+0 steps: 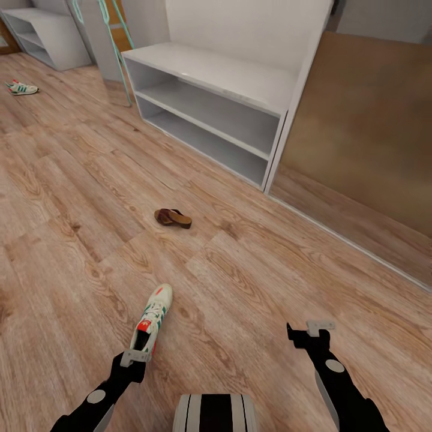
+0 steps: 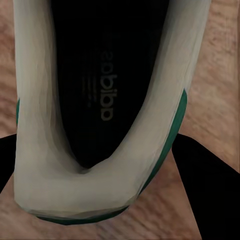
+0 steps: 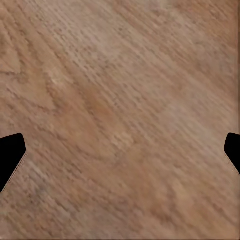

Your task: Pick up the two gym shoes and the two sandals from the corridor floor and place them onto the hallstand (shoe rack) in the corridor, making sure they are on the rack and not on the floor. Arrange them so the two gym shoes are next to each other and the two sandals are next to each other.

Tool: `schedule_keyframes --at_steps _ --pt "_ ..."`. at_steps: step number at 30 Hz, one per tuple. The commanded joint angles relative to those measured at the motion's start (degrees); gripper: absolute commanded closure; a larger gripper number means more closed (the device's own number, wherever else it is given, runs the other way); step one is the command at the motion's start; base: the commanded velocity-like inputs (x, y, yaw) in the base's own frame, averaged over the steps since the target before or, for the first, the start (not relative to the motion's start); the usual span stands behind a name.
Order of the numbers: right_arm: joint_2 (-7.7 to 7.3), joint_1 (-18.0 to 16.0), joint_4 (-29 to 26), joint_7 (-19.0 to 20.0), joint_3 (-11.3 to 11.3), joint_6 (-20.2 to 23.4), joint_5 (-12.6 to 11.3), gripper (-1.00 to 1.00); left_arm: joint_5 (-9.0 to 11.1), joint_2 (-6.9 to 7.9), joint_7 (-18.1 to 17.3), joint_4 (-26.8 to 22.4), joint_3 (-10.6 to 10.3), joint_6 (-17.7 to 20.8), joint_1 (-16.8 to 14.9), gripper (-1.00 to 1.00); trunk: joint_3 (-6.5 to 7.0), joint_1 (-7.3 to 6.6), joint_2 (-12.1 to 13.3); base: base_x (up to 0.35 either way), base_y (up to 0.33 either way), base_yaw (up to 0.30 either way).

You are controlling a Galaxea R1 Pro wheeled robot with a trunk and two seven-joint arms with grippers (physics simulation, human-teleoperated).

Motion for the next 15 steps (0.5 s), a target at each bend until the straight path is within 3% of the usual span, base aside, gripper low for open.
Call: schedule_keyframes --at_steps 1,15 --pt "0.01 -0.02 0.07 0.1 -0.1 -0.08 0.66 -1.0 -0.47 0.02 0.05 0.04 -0.04 -0.24 -0.02 1.0 0.2 -0.03 0.0 0.0 0.0 0.0" --pt "0.11 -0.02 0.1 0.11 -0.07 -0.15 0.66 -1.0 0.11 0.44 0.2 0.04 0.44 -0.28 -0.02 1.0 3.3 -0.39 0.19 0.0 0.0 0.0"
